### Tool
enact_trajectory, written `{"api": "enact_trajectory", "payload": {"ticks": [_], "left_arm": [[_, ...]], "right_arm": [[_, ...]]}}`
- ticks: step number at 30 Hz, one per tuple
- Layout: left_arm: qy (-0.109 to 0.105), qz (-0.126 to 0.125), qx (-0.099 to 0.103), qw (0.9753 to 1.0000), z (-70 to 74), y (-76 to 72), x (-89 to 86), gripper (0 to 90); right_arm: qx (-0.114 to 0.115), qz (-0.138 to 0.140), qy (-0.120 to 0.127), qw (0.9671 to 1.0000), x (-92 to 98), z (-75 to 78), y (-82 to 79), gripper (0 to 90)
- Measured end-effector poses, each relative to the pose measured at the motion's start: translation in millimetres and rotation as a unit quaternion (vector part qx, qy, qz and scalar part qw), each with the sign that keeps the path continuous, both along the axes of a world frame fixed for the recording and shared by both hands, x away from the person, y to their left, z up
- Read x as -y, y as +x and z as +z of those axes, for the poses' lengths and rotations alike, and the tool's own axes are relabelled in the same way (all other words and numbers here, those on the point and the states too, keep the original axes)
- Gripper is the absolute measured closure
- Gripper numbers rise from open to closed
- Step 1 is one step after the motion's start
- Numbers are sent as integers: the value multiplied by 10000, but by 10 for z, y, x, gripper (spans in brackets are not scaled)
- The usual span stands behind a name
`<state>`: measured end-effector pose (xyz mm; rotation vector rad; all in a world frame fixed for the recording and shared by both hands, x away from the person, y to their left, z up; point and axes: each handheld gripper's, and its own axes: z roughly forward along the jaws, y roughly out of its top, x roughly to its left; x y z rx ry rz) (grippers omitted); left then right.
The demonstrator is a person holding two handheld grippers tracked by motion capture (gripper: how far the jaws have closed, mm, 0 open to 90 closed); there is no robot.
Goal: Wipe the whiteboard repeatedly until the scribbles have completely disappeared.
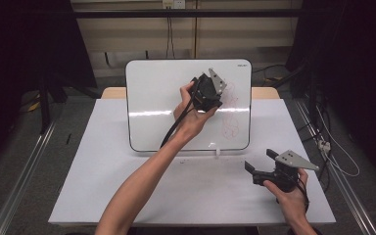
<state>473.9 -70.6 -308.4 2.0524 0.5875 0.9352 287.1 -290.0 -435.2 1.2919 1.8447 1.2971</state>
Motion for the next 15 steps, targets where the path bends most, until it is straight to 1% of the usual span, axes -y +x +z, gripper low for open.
{"api": "enact_trajectory", "payload": {"ticks": [3, 4, 5, 6, 8, 9, 10, 11, 12, 14, 15], "left_arm": [[-62, 23, -42, 10000, 2, 52, 40, 414], [-40, 34, -10, 10000, -7, 70, 54, 414], [-13, 15, -60, 10000, -13, 80, 64, 414], [-22, 41, 24, 10000, -32, 94, 84, 414], [68, 19, 25, 10000, -33, 100, 97, 414], [34, 23, 50, 10000, -48, 108, 116, 414], [52, -9, 21, 10000, -56, 112, 131, 414], [79, 26, 89, 9999, -70, 115, 149, 414], [129, -2, 135, 9998, -71, 127, 156, 414], [76, -5, 111, 9999, -78, 131, 166, 414], [47, 10, 158, 9999, -99, 136, 176, 413]], "right_arm": [[-3, -3, 4, 10000, 4, -6, 7, 69], [-9, -1, 0, 10000, 7, -7, 6, 69], [-12, -4, -2, 10000, 9, -9, 6, 69], [-20, -4, 5, 10000, 11, -11, 7, 69], [-14, -8, 10, 10000, 17, -14, 8, 69], [-17, -13, 19, 10000, 19, -13, 5, 69], [-21, -15, 21, 10000, 22, -14, 4, 69], [-19, -18, 15, 10000, 26, -16, 6, 69], [-31, -23, 18, 10000, 27, -18, 6, 69], [-34, -13, 25, 10000, 32, -20, 9, 69], [-36, -15, 25, 10000, 32, -21, 9, 69]]}}
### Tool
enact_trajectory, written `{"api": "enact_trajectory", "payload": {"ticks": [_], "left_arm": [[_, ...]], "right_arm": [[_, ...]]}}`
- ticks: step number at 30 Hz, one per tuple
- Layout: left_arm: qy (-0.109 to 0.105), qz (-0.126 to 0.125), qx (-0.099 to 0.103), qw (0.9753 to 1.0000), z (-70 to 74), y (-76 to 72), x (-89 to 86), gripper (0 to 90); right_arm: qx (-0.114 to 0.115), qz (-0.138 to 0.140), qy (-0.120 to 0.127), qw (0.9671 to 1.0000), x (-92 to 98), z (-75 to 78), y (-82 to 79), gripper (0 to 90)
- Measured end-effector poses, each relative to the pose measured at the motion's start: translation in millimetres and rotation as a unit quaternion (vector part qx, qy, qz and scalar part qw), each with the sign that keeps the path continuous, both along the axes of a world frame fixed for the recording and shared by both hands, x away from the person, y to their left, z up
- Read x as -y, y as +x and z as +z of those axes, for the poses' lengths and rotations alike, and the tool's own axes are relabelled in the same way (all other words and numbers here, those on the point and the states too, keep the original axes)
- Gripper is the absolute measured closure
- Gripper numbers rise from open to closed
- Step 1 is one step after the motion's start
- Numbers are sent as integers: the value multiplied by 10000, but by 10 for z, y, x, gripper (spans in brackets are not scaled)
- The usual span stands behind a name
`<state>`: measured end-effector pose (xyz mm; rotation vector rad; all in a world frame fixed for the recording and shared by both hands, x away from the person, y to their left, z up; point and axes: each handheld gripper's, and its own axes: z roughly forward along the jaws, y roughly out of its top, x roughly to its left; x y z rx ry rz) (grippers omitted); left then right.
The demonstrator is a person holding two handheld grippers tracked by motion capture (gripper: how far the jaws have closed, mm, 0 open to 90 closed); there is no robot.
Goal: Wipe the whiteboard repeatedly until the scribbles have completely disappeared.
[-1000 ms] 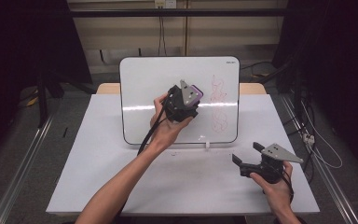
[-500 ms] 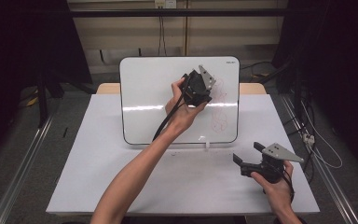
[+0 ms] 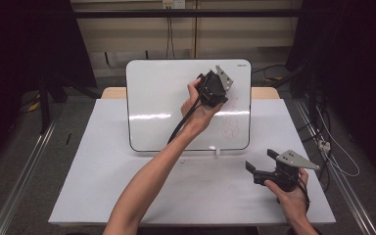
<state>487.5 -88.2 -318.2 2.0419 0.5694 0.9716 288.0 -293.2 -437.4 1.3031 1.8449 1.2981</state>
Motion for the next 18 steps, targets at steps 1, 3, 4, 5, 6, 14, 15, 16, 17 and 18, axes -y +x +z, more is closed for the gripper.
{"api": "enact_trajectory", "payload": {"ticks": [1, 3, 4, 5, 6, 14, 15, 16, 17, 18], "left_arm": [[48, 8, 50, 10000, -9, 1, 6, 412], [56, -8, -16, 10000, -13, -1, 2, 412], [25, -10, 56, 10000, -24, 4, 5, 412], [27, -30, 94, 9999, -29, 5, 2, 412], [24, -47, 106, 9999, -31, 3, -3, 412], [37, -253, 244, 9994, -163, -98, 90, 412], [32, -300, 241, 9993, -211, -134, 113, 412], [124, -366, 214, 9990, -246, -172, 127, 412], [112, -404, 257, 9988, -286, -206, 146, 412], [128, -437, 304, 9985, -310, -231, 153, 412]], "right_arm": [[0, 6, -5, 10000, 0, -3, 2, 69], [-12, 5, 0, 10000, -1, -8, 5, 69], [-13, 7, 6, 10000, -2, -8, 4, 69], [3, 12, 1, 10000, -2, -8, 2, 69], [9, 17, 3, 10000, -4, -6, -1, 69], [8, 23, 9, 10000, -4, -2, -5, 69], [11, 24, 4, 10000, -3, -2, -7, 69], [12, 32, 1, 10000, -2, -3, -8, 69], [5, 40, 8, 10000, -2, -3, -9, 69], [4, 43, 5, 10000, -2, -5, -8, 69]]}}
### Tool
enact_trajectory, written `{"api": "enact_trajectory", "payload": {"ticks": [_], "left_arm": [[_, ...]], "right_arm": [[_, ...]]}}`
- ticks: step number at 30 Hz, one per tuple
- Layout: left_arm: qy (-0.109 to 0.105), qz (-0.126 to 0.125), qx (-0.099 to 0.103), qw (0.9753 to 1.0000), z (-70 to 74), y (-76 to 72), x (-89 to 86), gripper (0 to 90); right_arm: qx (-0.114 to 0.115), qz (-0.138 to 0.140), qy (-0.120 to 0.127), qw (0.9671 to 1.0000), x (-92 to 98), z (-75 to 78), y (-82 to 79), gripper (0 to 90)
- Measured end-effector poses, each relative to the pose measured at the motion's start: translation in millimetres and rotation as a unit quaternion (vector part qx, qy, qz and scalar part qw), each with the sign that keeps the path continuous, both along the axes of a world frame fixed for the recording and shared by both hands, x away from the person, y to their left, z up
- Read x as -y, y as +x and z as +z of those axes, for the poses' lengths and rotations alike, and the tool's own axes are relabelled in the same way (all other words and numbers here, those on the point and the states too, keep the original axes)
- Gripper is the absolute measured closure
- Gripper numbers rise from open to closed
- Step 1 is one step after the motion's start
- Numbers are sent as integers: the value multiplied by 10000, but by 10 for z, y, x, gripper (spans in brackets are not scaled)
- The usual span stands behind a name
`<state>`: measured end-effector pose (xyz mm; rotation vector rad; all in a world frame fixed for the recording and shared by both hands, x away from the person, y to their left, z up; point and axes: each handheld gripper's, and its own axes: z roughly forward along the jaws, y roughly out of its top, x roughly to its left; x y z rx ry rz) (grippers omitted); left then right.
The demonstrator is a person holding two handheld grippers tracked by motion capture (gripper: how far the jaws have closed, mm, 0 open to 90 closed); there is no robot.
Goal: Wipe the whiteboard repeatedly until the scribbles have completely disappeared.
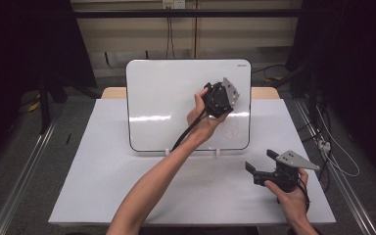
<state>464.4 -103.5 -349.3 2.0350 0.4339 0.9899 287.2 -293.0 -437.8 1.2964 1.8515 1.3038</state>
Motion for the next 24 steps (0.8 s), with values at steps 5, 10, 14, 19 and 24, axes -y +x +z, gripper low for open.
{"api": "enact_trajectory", "payload": {"ticks": [5, 10, 14, 19, 24], "left_arm": [[-78, -176, 179, 9997, 42, 104, -73, 412], [-366, -16, 293, 9989, 229, 300, -161, 413], [-348, 7, 365, 9987, 235, 316, -154, 412], [-23, -286, 389, 9988, 72, 162, -2, 413], [164, -525, 402, 9977, -109, -5, 117, 412]], "right_arm": [[1, -2, 17, 10000, 6, 1, -6, 69], [-9, -15, 3, 10000, 9, -12, 8, 69], [-23, 0, -2, 10000, 14, -23, 15, 69], [-52, 18, -15, 10000, 12, -28, 14, 69], [-45, 14, -5, 10000, 8, -29, 12, 69]]}}
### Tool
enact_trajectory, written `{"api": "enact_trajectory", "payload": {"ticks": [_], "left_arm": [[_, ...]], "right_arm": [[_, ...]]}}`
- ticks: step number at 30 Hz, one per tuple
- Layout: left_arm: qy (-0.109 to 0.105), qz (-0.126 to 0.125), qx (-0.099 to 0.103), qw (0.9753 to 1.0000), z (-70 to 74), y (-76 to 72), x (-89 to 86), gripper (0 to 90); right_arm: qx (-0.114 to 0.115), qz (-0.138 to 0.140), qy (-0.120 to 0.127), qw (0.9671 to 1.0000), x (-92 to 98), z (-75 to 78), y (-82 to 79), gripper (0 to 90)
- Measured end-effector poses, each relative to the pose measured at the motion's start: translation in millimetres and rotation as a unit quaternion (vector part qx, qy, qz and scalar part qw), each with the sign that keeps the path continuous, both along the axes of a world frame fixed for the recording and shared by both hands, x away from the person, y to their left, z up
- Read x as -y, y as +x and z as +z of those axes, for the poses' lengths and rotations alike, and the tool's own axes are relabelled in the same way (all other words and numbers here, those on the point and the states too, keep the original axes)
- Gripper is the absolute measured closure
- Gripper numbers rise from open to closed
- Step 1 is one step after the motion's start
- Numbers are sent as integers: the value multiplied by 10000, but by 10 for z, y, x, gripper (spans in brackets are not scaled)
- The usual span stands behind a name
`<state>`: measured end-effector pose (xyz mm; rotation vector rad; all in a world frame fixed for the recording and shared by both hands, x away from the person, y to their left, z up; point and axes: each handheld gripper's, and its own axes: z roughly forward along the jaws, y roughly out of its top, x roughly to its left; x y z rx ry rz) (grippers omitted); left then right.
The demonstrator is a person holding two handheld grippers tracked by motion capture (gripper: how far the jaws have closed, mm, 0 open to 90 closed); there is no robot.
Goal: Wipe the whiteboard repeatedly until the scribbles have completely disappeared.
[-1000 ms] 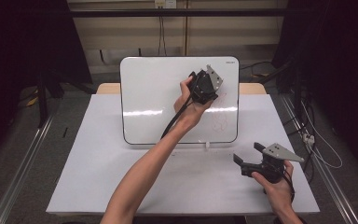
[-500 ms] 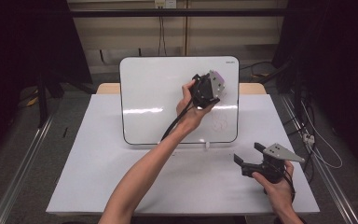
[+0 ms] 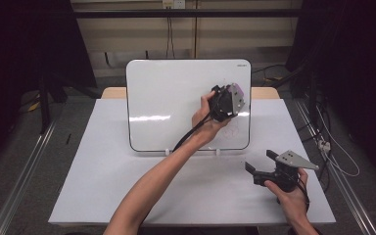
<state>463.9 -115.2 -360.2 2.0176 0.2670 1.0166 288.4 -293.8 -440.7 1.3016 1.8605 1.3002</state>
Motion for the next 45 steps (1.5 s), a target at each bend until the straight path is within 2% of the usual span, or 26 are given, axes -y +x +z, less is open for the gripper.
{"api": "enact_trajectory", "payload": {"ticks": [2, 4, 9, 12, 16, 20, 27, 30, 35, 41, 43, 44, 45], "left_arm": [[-109, -8, -113, 9999, 29, 39, -32, 412], [-124, -36, -20, 9999, 56, 77, -60, 412], [-381, 162, -72, 9991, 211, 236, -158, 413], [-484, 350, 40, 9982, 339, 334, -223, 412], [-628, 441, -50, 9970, 409, 406, -293, 412], [-415, 374, 45, 9984, 327, 325, -215, 412], [-143, 57, -1, 9999, 121, 116, -18, 412], [-127, -71, -90, 9999, 107, 121, -9, 413], [-218, 71, -50, 9997, 202, 206, -82, 412], [-428, 480, 87, 9979, 387, 371, -307, 412], [-532, 515, 6, 9973, 395, 387, -347, 412], [-442, 543, 68, 9975, 387, 371, -331, 412], [-392, 550, 47, 9977, 370, 345, -293, 412]], "right_arm": [[4, 9, -1, 10000, -3, 0, 2, 69], [42, 34, -15, 10000, -9, 4, -2, 73], [8, 37, -9, 10000, -5, -9, 6, 73], [19, 27, -14, 10000, -1, -6, 0, 73], [20, 14, 4, 10000, 4, -7, 0, 73], [15, 26, -5, 10000, 1, -10, 2, 73], [28, 54, -23, 10000, -13, -2, -4, 73], [31, 51, -18, 10000, -11, -3, -5, 73], [17, 45, 1, 10000, 0, -10, -6, 72], [28, 47, 6, 10000, 2, -8, -12, 73], [28, 43, 8, 10000, 3, -9, -11, 73], [22, 37, 7, 10000, 2, -10, -7, 73], [10, 33, 18, 10000, 1, -11, -3, 73]]}}
